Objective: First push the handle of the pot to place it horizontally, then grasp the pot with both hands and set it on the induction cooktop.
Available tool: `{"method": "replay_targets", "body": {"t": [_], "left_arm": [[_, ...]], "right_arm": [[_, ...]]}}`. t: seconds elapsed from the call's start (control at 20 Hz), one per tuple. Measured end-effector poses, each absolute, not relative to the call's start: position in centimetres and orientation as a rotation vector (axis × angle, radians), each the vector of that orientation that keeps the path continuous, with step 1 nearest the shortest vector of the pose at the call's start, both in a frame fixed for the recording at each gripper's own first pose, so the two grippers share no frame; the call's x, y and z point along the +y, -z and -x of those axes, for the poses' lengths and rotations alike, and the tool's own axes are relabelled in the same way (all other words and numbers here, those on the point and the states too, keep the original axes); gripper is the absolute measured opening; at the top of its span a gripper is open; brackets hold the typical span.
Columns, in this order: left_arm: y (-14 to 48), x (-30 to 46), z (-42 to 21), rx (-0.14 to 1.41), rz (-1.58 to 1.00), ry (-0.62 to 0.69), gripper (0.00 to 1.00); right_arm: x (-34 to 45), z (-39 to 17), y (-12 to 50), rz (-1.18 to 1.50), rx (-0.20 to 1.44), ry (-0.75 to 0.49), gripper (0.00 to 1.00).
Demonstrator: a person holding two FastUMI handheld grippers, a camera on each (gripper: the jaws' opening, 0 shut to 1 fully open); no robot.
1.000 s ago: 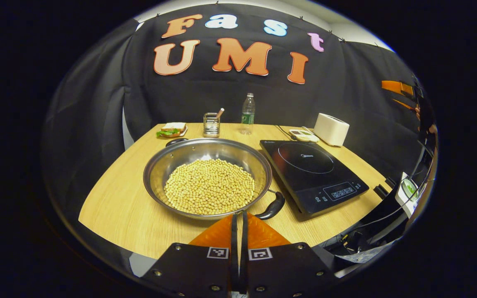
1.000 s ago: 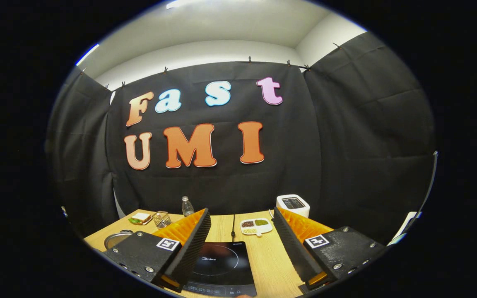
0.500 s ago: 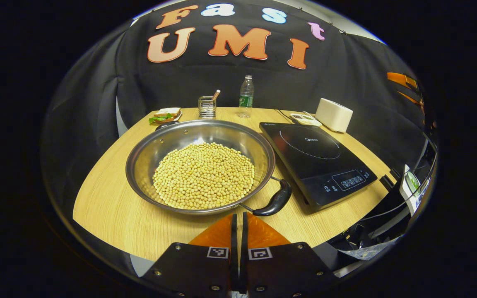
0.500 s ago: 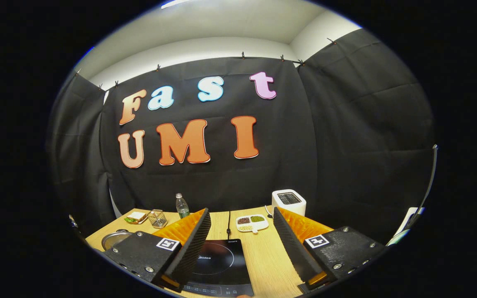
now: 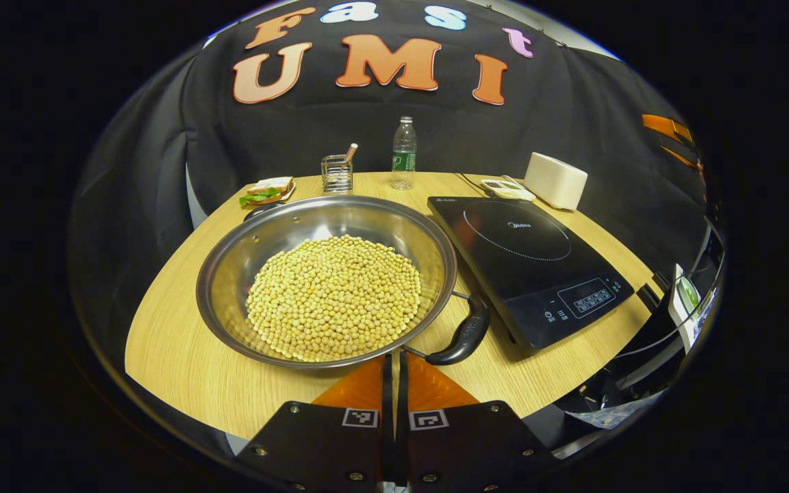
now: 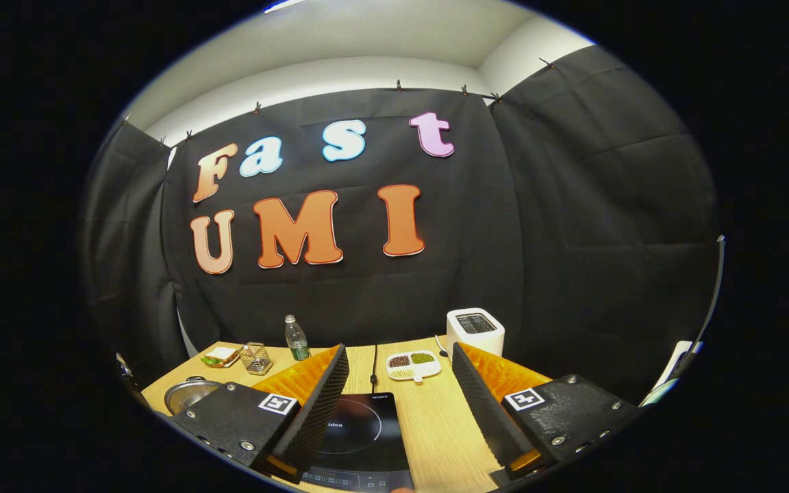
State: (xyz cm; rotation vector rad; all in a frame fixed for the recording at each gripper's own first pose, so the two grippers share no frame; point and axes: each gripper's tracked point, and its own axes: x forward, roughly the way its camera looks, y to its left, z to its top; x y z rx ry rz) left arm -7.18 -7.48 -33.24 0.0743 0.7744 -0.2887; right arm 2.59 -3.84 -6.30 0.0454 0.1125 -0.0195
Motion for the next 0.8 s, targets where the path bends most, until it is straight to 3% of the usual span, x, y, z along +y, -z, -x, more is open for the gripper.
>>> {"method": "replay_targets", "body": {"t": [0.8], "left_arm": [[34.4,-11.2,4.1,0.823,0.048,0.333,0.02]], "right_arm": [[-7.9,-3.1,7.2,-0.042,0.125,0.091,0.95]]}}
